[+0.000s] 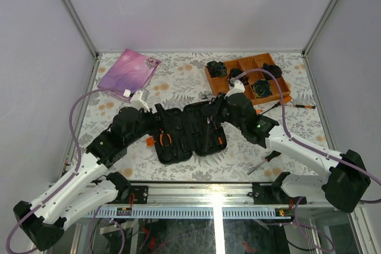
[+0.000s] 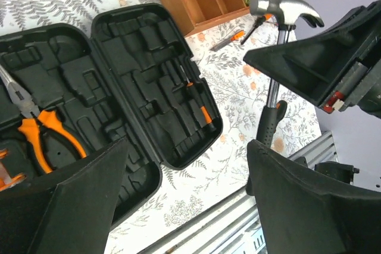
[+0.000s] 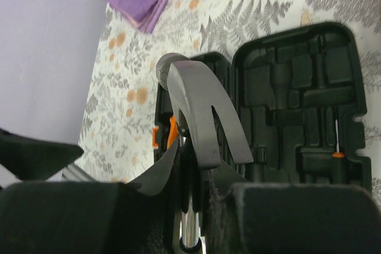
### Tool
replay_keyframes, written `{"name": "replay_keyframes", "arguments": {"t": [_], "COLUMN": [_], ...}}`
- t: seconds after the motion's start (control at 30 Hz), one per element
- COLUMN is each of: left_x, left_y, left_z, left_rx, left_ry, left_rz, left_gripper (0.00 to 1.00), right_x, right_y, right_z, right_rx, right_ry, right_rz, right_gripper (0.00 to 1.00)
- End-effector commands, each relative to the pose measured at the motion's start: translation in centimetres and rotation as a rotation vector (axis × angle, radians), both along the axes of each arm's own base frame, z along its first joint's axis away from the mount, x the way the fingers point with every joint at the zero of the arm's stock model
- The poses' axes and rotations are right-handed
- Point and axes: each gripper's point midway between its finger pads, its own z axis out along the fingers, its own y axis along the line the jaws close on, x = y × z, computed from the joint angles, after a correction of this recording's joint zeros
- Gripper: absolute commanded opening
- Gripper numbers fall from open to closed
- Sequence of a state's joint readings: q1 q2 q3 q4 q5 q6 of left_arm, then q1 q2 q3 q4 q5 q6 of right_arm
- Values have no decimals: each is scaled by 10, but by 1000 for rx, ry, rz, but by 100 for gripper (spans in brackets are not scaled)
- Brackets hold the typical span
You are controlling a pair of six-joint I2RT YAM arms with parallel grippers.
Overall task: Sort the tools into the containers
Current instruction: Place the hammer in the storage box.
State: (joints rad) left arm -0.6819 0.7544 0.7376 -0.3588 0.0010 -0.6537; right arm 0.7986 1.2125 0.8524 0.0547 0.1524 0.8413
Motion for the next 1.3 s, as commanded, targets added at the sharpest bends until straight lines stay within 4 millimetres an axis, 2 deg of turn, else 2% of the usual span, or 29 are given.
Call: {"name": "replay_keyframes", "arguments": {"t": [0.0,0.3,0.57,0.73,1.03,1.27], "left_x": [-7,-27,-34,-37,-36,-39], "left_y": [-4,-20,-32,-40,-47,-52], "left_z": [-4,4,19,20,11,16], "left_rx": [-64,-158,-230,-270,-292,-318], "left_ry": [21,-28,-61,-52,-27,-32], "left_rz": [-77,-220,-300,-344,-368,-401], "left_gripper": [79,77,73,70,66,48], "right_x": [-10,-34,-34,-29,-27,-25], "right_y": [16,49,65,76,94,107], "right_z": [22,68,97,106,119,124], "right_rx": [161,466,668,721,736,743], "right_ry": [-15,-114,-120,-110,-125,-133], "right_rz": [136,370,432,456,450,450], "right_gripper": [0,0,0,0,0,0]}}
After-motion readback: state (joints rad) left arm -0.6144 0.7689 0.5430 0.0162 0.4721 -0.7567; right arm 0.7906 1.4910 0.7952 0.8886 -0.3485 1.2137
